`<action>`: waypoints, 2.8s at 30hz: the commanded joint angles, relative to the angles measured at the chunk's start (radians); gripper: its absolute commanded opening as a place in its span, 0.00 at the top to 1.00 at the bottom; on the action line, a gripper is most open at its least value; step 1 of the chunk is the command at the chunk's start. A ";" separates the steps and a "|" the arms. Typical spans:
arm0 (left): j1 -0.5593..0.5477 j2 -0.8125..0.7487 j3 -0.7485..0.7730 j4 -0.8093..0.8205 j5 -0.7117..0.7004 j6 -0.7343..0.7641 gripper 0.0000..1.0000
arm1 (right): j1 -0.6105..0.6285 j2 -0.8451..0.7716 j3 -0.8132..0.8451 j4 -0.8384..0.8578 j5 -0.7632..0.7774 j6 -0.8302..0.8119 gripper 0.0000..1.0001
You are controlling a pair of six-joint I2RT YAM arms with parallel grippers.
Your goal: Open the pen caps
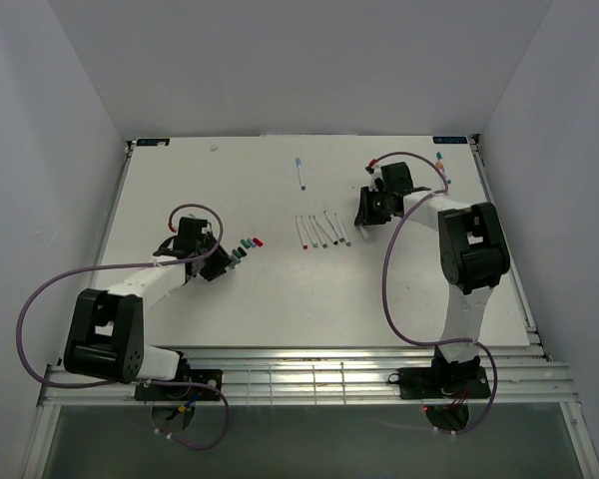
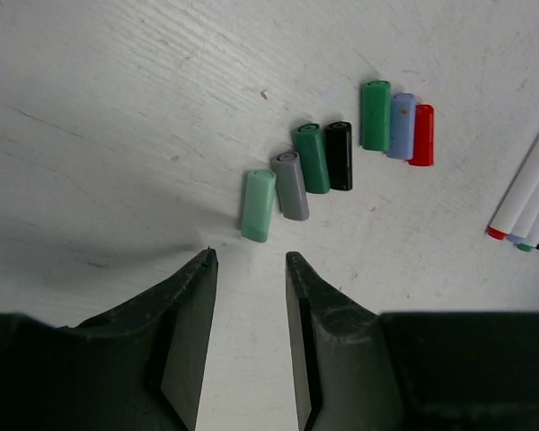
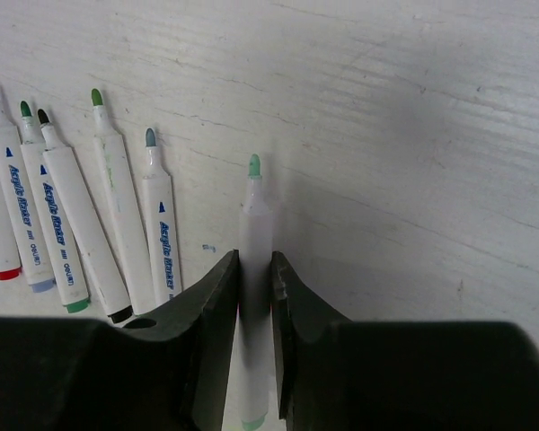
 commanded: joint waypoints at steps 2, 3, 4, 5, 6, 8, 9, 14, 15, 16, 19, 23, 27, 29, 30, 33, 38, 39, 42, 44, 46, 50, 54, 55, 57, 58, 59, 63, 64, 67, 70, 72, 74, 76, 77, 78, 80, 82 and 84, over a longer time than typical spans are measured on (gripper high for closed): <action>0.005 -0.141 0.005 -0.008 0.026 0.012 0.52 | 0.004 0.032 0.058 0.022 -0.035 -0.014 0.73; 0.005 -0.159 0.005 0.000 0.041 0.013 0.52 | 0.004 0.035 0.058 0.025 -0.041 -0.011 0.72; 0.003 -0.178 0.008 0.008 0.055 0.024 0.51 | 0.005 0.041 0.060 0.028 -0.047 -0.010 0.72; 0.005 -0.213 0.006 0.017 0.067 0.030 0.51 | 0.007 0.046 0.060 0.028 -0.047 -0.008 0.72; 0.005 -0.227 0.008 0.026 0.092 0.036 0.51 | 0.010 0.049 0.064 0.030 -0.055 -0.004 0.72; 0.005 -0.258 0.015 0.035 0.120 0.050 0.51 | 0.015 0.058 0.064 0.033 -0.064 -0.001 0.71; 0.005 -0.261 0.020 0.041 0.135 0.053 0.51 | 0.021 0.061 0.066 0.037 -0.067 0.004 0.71; 0.005 -0.268 0.028 0.057 0.212 0.050 0.51 | 0.030 0.064 0.072 0.047 -0.104 0.024 0.70; 0.005 -0.272 0.028 0.060 0.216 0.050 0.50 | 0.030 0.064 0.074 0.045 -0.115 0.027 0.70; 0.005 -0.275 0.026 0.064 0.221 0.052 0.51 | 0.030 0.061 0.075 0.047 -0.115 0.035 0.69; 0.005 -0.282 0.023 0.066 0.225 0.061 0.51 | 0.028 0.061 0.080 0.050 -0.127 0.042 0.69; 0.005 -0.298 0.019 0.072 0.244 0.073 0.50 | 0.030 0.050 0.084 0.069 -0.170 0.075 0.69; 0.003 -0.310 0.017 0.090 0.265 0.096 0.15 | 0.039 0.015 0.081 0.091 -0.120 0.087 0.68; 0.005 -0.314 0.019 0.095 0.275 0.110 0.02 | 0.047 0.004 0.097 0.096 -0.086 0.081 0.66; 0.005 -0.318 0.016 0.112 0.290 0.116 0.03 | 0.056 0.009 0.136 0.082 -0.075 0.070 0.66; 0.003 -0.328 0.012 0.121 0.298 0.127 0.02 | 0.071 0.068 0.286 0.007 -0.049 0.061 0.62; 0.003 -0.354 0.015 0.127 0.325 0.112 0.02 | 0.103 0.206 0.524 -0.093 0.028 0.033 0.51; 0.005 -0.360 0.019 0.123 0.330 0.112 0.02 | 0.105 0.225 0.564 -0.110 0.045 0.033 0.48; 0.008 -0.361 0.037 0.092 0.325 0.087 0.02 | 0.120 0.320 0.705 -0.159 0.062 0.027 0.26; 0.014 -0.356 0.042 0.086 0.337 0.070 0.02 | 0.133 0.358 0.802 -0.186 0.063 0.027 0.21; 0.019 -0.351 0.046 0.098 0.362 0.056 0.02 | 0.142 0.419 0.863 -0.205 0.062 0.033 0.19; 0.031 -0.331 0.054 0.112 0.411 0.018 0.02 | 0.183 0.484 0.963 -0.210 0.106 0.044 0.21; 0.033 -0.340 0.078 0.069 0.358 0.003 0.02 | 0.214 0.533 0.994 -0.196 0.157 0.036 0.30; 0.034 -0.357 0.062 0.077 0.348 0.003 0.02 | 0.220 0.541 1.000 -0.196 0.163 0.035 0.30; 0.036 -0.403 0.048 0.100 0.336 0.012 0.02 | 0.232 0.558 1.018 -0.197 0.172 0.033 0.32; 0.037 -0.405 0.048 0.097 0.336 0.018 0.02 | 0.235 0.575 1.023 -0.199 0.177 0.033 0.33; 0.036 -0.404 0.060 0.074 0.331 0.029 0.02 | 0.240 0.581 1.026 -0.199 0.180 0.033 0.34; 0.037 -0.385 0.066 0.066 0.337 0.032 0.02 | 0.251 0.612 1.037 -0.194 0.201 0.038 0.39; 0.036 -0.385 0.063 0.069 0.341 0.030 0.02 | 0.254 0.616 1.043 -0.199 0.212 0.038 0.39; 0.036 -0.387 0.060 0.067 0.345 0.027 0.03 | 0.260 0.632 1.051 -0.203 0.238 0.045 0.41; 0.036 -0.385 0.062 0.061 0.341 0.029 0.03 | 0.260 0.645 1.062 -0.214 0.252 0.050 0.43; 0.037 -0.385 0.063 0.057 0.339 0.030 0.03 | 0.260 0.659 1.072 -0.220 0.287 0.050 0.44; 0.037 -0.382 0.060 0.054 0.337 0.030 0.03 | 0.263 0.670 1.086 -0.225 0.299 0.052 0.46; 0.037 -0.379 0.058 0.055 0.341 0.030 0.03 | 0.262 0.681 1.091 -0.228 0.306 0.047 0.48; 0.037 -0.377 0.058 0.055 0.341 0.030 0.03 | 0.263 0.684 1.095 -0.228 0.309 0.047 0.49; 0.037 -0.376 0.058 0.057 0.341 0.030 0.03 | 0.266 0.691 1.098 -0.228 0.315 0.043 0.51; 0.039 -0.374 0.052 0.061 0.341 0.032 0.03 | 0.268 0.705 1.114 -0.234 0.318 0.035 0.53; 0.039 -0.371 0.048 0.063 0.339 0.032 0.04 | 0.268 0.725 1.138 -0.249 0.321 0.029 0.63; 0.039 -0.365 0.042 0.063 0.341 0.030 0.05 | 0.269 0.731 1.137 -0.248 0.321 0.027 0.72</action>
